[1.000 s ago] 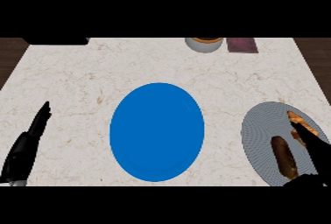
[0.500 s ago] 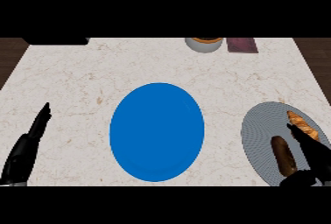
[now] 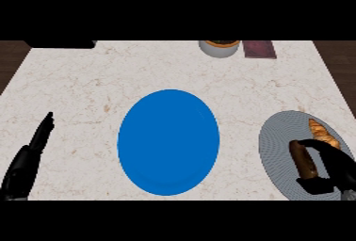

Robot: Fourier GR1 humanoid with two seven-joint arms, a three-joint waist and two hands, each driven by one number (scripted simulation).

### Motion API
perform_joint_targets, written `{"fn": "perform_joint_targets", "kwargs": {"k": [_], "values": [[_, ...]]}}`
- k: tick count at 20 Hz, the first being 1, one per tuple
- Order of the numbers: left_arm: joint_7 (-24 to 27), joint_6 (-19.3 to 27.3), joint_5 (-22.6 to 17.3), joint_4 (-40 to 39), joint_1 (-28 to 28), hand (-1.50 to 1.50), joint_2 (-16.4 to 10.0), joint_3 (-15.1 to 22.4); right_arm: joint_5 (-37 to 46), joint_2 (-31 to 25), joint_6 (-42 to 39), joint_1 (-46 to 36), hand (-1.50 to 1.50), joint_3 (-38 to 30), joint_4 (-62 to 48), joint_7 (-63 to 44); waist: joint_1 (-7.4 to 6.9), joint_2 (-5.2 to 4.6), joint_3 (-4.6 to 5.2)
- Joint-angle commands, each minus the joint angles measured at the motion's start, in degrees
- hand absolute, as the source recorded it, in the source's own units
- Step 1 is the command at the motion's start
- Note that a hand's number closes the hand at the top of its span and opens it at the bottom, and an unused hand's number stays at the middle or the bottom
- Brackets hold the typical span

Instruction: Pick the sweet potato from the placemat and place it in the plate

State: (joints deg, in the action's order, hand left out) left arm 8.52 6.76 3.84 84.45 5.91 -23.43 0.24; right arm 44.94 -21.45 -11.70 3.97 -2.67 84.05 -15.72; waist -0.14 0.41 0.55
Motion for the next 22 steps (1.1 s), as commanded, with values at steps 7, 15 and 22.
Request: {"fn": "perform_joint_targets", "kwargs": {"k": [7, 15, 22], "values": [[-1.5, -3.0, 1.2, -1.7, -2.9, 0.0, 1.8, -3.5, 2.5, 0.2, 2.5, -2.1, 1.5, -1.5, -6.3, 6.3, 0.08, -0.43, -0.56], [-3.7, -3.0, 3.9, 4.1, -0.4, 0.0, 2.7, -2.3, 5.9, -3.5, 2.9, -13.4, 1.5, -0.1, -16.3, 15.6, -0.3, -0.46, -0.58], [-1.0, -3.1, 4.1, 0.6, -1.5, 0.0, 3.5, -3.6, 6.5, -1.5, 14.5, -12.7, 1.5, -3.9, -9.1, 15.6, 0.01, -0.37, -0.57]]}}
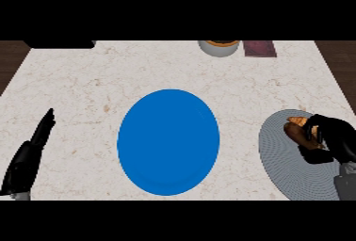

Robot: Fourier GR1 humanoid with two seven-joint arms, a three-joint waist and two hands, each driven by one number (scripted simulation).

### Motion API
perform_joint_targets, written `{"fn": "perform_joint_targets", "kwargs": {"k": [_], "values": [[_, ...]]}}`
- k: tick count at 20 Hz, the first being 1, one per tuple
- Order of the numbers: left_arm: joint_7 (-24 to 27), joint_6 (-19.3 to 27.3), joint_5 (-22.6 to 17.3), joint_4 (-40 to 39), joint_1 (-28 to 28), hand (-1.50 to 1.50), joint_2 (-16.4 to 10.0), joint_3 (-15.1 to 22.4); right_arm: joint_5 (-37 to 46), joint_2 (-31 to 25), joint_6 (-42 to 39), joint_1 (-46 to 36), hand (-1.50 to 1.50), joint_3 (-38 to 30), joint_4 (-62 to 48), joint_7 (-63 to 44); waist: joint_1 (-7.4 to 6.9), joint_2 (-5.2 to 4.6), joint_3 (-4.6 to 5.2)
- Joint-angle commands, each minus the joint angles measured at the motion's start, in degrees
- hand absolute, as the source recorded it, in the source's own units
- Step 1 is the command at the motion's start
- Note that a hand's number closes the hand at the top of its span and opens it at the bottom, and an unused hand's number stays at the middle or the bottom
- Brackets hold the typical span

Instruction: Pick the sweet potato from the placemat and place it in the plate

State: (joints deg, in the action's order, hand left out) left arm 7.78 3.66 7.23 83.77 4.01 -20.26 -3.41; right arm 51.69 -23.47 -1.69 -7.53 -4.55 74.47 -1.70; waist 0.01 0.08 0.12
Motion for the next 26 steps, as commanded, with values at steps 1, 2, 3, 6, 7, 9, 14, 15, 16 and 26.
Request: {"fn": "perform_joint_targets", "kwargs": {"k": [1, 2, 3, 6, 7, 9, 14, 15, 16, 26], "values": [[-0.1, 0.1, 1.0, 4.0, 3.5, 0.0, 0.4, 0.8, -1.4, 0.3, 1.8, 0.6, 1.5, -2.1, 9.3, -1.7, 0.16, 0.24, -0.11], [-2.0, -0.6, -0.5, 5.0, 2.2, 0.0, -0.5, -0.7, -0.4, 0.9, 4.4, 1.6, 1.5, -1.7, 11.3, -1.1, 0.26, 0.25, -0.12], [0.9, 1.5, 1.4, -0.3, 1.8, 0.0, 1.8, 0.3, -0.9, -0.8, 2.3, 4.5, 1.5, -1.5, 17.5, -0.8, 1.15, 0.27, -0.04], [-0.8, -0.2, 0.3, -0.2, -0.1, 0.0, -0.2, -1.4, -2.5, 0.8, 3.3, 3.3, 1.5, -1.4, 24.0, -0.3, 1.01, 0.2, -0.06], [-0.1, -0.4, 0.7, 0.4, 0.7, 0.0, -0.4, -1.3, -3.5, 1.1, 4.1, 1.3, 1.5, -1.4, 22.8, 1.9, 0.43, 0.1, -0.1], [-1.3, -0.6, 0.4, 2.2, 1.4, 0.0, 0.4, -0.4, -7.0, 2.7, 3.3, 3.7, 1.5, -0.4, 30.5, 3.8, 0.92, 0.37, -0.1], [-1.2, -0.8, 0.8, 2.3, 2.0, 0.0, 0.3, -1.0, -12.8, 4.4, -5.9, 6.6, 1.5, 4.0, 45.1, -0.2, 0.52, 0.23, -0.08], [1.3, -1.1, 0.7, -0.2, 0.9, 0.0, -0.1, -2.0, -9.2, 4.9, -7.3, 3.7, 1.5, 6.8, 45.6, -4.6, 0.12, 0.05, -0.05], [-0.1, -1.0, 1.1, 1.6, 2.0, 0.0, 0.7, -0.8, -10.2, 5.8, -8.3, 3.7, 1.5, 8.1, 48.1, -5.2, 0.07, 0.1, -0.07], [-0.8, -2.3, 1.7, 0.0, -1.2, 0.0, 1.9, -1.4, 0.4, 21.0, -10.1, -10.5, 1.5, 26.0, 42.0, -22.6, -0.52, -0.1, -0.07]]}}
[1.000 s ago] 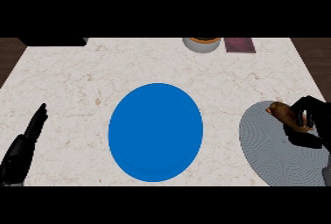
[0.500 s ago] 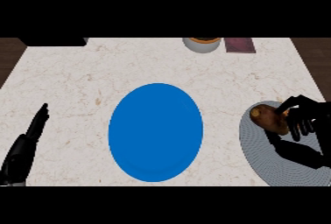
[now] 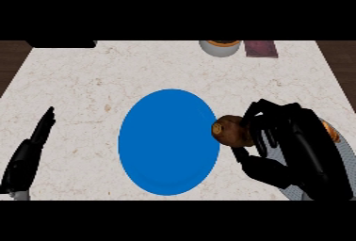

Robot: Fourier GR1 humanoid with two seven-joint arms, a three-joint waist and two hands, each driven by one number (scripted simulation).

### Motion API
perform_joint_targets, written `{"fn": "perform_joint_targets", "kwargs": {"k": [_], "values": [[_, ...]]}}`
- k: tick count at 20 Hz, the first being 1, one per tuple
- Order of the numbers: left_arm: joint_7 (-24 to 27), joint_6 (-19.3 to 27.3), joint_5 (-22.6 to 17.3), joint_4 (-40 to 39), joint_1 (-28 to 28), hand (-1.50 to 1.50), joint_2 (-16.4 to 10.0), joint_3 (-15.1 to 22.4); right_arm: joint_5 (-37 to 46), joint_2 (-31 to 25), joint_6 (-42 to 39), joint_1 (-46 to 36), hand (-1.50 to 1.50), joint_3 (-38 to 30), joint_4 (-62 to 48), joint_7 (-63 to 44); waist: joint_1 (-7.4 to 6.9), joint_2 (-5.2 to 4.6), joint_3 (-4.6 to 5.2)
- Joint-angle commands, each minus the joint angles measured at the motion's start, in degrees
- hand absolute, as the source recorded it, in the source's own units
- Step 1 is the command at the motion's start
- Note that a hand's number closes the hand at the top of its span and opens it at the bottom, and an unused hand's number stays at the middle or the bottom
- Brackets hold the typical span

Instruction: Pick the sweet potato from the placemat and place it in the plate

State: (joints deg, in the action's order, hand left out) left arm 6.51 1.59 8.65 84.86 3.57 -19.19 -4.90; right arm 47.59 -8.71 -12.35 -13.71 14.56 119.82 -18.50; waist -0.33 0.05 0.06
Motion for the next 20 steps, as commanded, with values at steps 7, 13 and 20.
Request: {"fn": "perform_joint_targets", "kwargs": {"k": [7, 13, 20], "values": [[1.3, -0.7, 0.4, 1.4, 1.7, 0.0, 1.6, -0.3, 2.1, 8.6, 5.8, -15.9, 1.5, 13.3, -19.0, -16.4, -0.69, -0.05, -0.03], [-0.5, -2.1, 0.1, 2.4, 0.7, 0.0, 0.6, -1.4, -0.8, 8.7, 15.0, -17.1, 1.5, 19.6, -34.2, -13.8, -0.71, -0.12, -0.07], [1.5, -0.9, 2.2, -2.3, -2.1, 0.0, 2.0, -0.6, -16.8, 8.7, 31.3, -21.7, 1.5, 23.6, -46.7, -16.3, -1.88, -0.57, -0.07]]}}
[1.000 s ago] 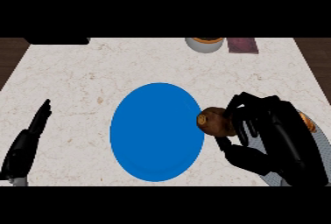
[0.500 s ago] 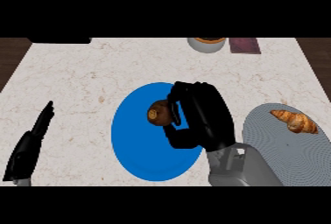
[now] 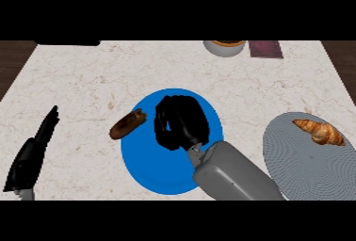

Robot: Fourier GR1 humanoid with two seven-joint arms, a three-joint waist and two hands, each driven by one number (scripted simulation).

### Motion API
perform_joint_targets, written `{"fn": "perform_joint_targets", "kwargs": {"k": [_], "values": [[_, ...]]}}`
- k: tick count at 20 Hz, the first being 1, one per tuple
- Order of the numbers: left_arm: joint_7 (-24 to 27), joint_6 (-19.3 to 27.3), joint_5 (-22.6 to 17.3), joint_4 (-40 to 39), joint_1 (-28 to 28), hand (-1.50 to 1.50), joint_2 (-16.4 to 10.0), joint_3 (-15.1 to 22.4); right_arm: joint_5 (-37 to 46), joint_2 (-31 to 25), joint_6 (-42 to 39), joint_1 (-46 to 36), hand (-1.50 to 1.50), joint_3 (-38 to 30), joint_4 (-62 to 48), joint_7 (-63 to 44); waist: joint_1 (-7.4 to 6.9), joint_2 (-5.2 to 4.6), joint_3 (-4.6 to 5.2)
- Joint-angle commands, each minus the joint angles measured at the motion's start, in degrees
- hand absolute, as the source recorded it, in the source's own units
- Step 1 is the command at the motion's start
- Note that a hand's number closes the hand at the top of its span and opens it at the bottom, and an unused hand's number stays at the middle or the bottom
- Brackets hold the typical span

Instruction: Pick the sweet potato from the placemat and place it in the plate

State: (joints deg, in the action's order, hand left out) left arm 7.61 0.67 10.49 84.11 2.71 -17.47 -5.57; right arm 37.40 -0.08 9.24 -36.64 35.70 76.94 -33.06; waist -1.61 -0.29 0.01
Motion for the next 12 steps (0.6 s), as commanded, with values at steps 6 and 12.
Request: {"fn": "perform_joint_targets", "kwargs": {"k": [6, 12], "values": [[1.6, 1.0, 1.7, 0.2, 1.4, 0.0, 2.3, 0.8, -14.1, 0.1, 17.7, -7.8, -1.5, 5.0, -19.7, 1.3, -0.23, -0.04, -0.01], [0.9, -2.2, -0.5, 0.8, 0.9, 0.0, -0.6, -1.9, -19.4, 0.1, 27.1, -7.5, -1.5, 2.5, -14.9, 6.1, 0.2, 0.01, -0.03]]}}
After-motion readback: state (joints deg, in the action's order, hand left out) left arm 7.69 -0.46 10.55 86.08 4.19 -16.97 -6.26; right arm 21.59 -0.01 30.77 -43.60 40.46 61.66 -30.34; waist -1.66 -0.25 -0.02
